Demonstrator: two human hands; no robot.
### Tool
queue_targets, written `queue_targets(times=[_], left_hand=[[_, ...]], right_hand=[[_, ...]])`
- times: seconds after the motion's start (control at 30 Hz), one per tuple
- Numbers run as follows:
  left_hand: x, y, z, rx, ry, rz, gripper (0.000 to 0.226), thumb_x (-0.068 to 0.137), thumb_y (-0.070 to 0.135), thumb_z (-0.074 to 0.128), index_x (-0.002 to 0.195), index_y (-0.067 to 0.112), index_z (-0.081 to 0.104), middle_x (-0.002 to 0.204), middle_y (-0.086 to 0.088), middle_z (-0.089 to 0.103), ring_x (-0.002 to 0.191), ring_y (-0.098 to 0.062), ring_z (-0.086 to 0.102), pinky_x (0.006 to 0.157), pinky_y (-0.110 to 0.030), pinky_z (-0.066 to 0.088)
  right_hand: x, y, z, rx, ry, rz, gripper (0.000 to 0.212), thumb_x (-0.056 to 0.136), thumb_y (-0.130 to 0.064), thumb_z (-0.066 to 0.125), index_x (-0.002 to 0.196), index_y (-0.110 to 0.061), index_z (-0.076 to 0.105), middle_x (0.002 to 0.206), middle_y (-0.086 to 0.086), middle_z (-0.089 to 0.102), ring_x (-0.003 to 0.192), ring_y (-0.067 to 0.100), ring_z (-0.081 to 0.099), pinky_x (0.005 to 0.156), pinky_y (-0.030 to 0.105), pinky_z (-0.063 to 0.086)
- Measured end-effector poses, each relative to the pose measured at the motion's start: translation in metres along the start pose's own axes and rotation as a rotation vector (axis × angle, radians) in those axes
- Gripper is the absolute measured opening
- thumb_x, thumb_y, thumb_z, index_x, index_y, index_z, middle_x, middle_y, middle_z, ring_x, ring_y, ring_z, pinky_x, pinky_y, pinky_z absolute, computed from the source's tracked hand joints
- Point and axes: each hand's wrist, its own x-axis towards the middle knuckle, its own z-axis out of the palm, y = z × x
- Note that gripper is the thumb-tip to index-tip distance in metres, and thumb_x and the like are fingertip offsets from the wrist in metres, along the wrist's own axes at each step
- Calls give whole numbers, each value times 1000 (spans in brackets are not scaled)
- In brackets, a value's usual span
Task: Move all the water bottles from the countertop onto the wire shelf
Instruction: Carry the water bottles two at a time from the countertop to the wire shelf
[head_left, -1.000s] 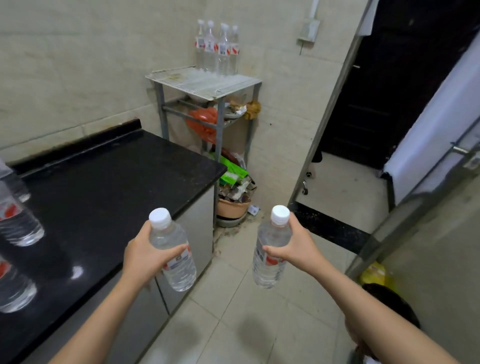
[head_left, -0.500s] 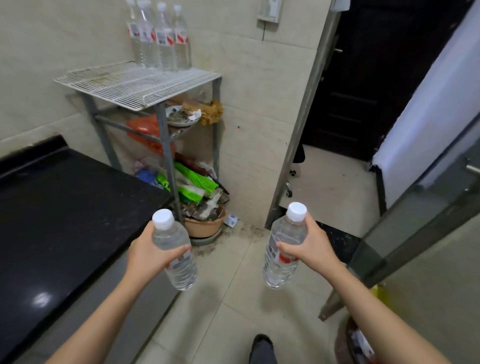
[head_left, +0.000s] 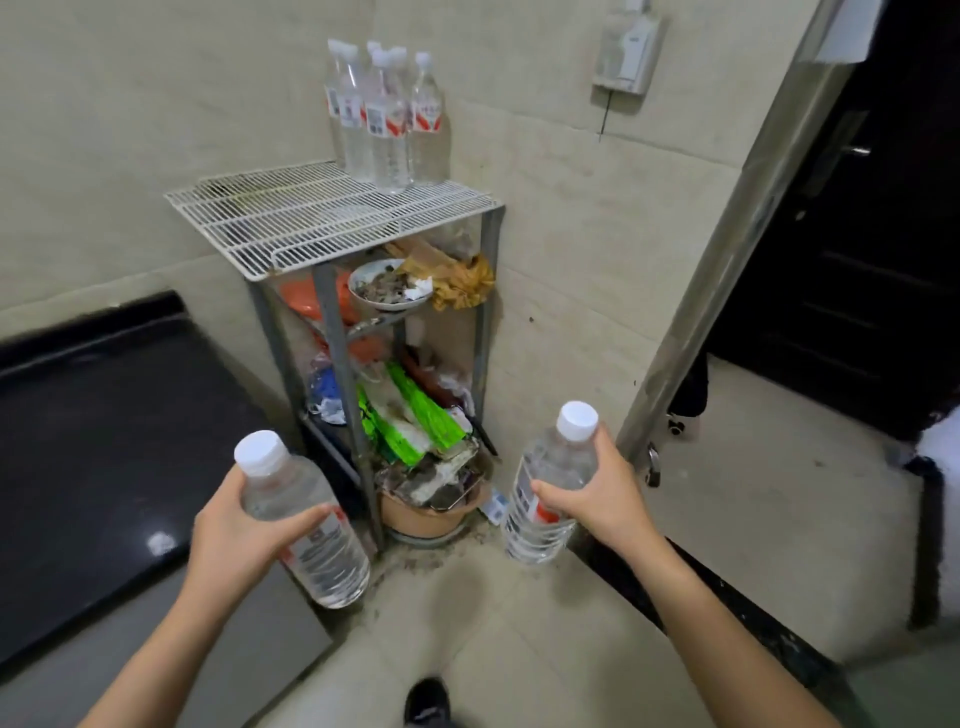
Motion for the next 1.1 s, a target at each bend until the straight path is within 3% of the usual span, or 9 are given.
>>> queue_targets(times=[0.1, 0.27, 0.4, 0.47, 0.53, 0.7, 0.8, 1.03, 1.1], left_hand=[[25, 7, 20, -5, 46, 3, 42, 60, 2, 81, 92, 16, 58, 90, -8, 64, 88, -26, 60, 82, -37, 46], [88, 13, 56, -36, 136, 0, 45, 59, 9, 84, 93, 22, 58, 94, -7, 64, 93, -28, 62, 86, -48, 50], [146, 31, 98, -64, 187, 27, 49, 54, 9, 87, 86, 31, 57, 94, -7, 63, 96, -27, 61, 85, -40, 48], [174, 52, 118, -72, 233, 70, 48, 57, 3, 83, 93, 19, 57, 95, -7, 62, 96, -25, 60, 77, -22, 49], [199, 75, 132, -100, 273, 113, 52, 57, 1, 82, 99, 17, 55, 96, -5, 61, 92, -18, 58, 69, -9, 46], [259, 142, 141, -264, 342, 307, 59, 47, 18, 89, 96, 20, 56, 91, 11, 61, 77, 9, 63, 67, -8, 50], [297, 180, 146, -309, 409, 403, 54, 44, 37, 78, 93, 30, 54, 94, 10, 62, 86, 1, 64, 72, -13, 51], [390, 216, 173, -277, 535, 409, 49, 55, 23, 83, 94, 27, 54, 92, 13, 62, 85, 2, 64, 77, -21, 53], [415, 215, 183, -236, 581, 389, 48, 55, 25, 83, 93, 29, 54, 91, 14, 63, 85, 1, 64, 78, -25, 54]], right_hand=[[51, 5, 0, 11, -44, -52, 62, 52, -35, 79, 102, -46, 43, 101, -13, 63, 101, 16, 61, 92, 39, 48], [144, -6, 5, 32, -152, -152, 70, 62, -20, 82, 117, -36, 41, 102, -17, 57, 104, 13, 58, 93, 34, 47], [220, -19, 1, 54, -222, -228, 69, 59, -18, 83, 112, -36, 43, 98, -23, 57, 101, 11, 59, 95, 37, 48], [255, -28, -7, 63, -218, -270, 70, 53, -25, 81, 112, -35, 47, 100, -19, 61, 100, 11, 61, 94, 35, 49], [287, -38, -17, 100, -190, -317, 61, 49, -28, 78, 103, -38, 51, 96, -22, 62, 94, 5, 62, 87, 26, 50], [370, -76, -34, 362, 0, -477, 55, 50, -12, 77, 96, -31, 52, 85, -22, 65, 78, -11, 61, 72, 8, 47], [420, -106, -32, 478, 111, -613, 52, 53, -18, 76, 96, -30, 49, 87, -22, 65, 83, -12, 60, 76, 8, 46], [529, -148, -3, 617, 174, -618, 66, 63, -10, 77, 121, -17, 44, 103, -14, 56, 92, -7, 57, 88, 14, 44], [560, -155, 5, 553, 118, -583, 67, 66, -10, 78, 124, -12, 46, 105, -7, 59, 97, 4, 59, 89, 20, 46]])
